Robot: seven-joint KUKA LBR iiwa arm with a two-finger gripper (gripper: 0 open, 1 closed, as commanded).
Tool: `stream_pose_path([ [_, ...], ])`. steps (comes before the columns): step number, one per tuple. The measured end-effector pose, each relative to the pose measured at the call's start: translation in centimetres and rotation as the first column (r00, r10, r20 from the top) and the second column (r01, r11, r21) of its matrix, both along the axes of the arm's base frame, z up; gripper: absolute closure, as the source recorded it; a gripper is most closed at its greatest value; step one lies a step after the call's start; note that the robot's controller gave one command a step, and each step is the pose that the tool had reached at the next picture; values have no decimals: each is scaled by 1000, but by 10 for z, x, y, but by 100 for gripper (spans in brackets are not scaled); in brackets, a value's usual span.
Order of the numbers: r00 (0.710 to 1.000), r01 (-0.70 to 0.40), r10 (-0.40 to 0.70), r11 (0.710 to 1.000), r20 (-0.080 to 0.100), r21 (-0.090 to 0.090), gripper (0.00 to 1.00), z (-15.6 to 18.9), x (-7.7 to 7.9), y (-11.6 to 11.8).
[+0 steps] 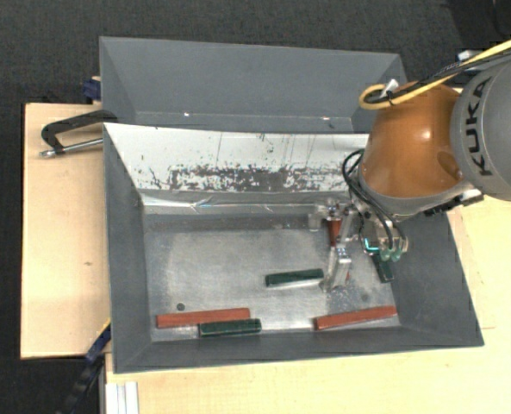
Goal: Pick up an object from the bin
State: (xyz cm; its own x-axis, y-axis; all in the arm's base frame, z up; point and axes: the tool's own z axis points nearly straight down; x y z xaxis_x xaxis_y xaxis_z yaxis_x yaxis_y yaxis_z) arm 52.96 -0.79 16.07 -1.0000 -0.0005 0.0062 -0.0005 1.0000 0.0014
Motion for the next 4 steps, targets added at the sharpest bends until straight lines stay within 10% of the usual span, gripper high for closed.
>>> stream_pose_path([
  [2,1000,-23,23,1000,16,-1,0,-37,-4,6],
  [3,999,-47,47,999,7,0,100,-90,-7,15],
  [4,999,-47,47,999,7,0,100,-90,-7,15],
])
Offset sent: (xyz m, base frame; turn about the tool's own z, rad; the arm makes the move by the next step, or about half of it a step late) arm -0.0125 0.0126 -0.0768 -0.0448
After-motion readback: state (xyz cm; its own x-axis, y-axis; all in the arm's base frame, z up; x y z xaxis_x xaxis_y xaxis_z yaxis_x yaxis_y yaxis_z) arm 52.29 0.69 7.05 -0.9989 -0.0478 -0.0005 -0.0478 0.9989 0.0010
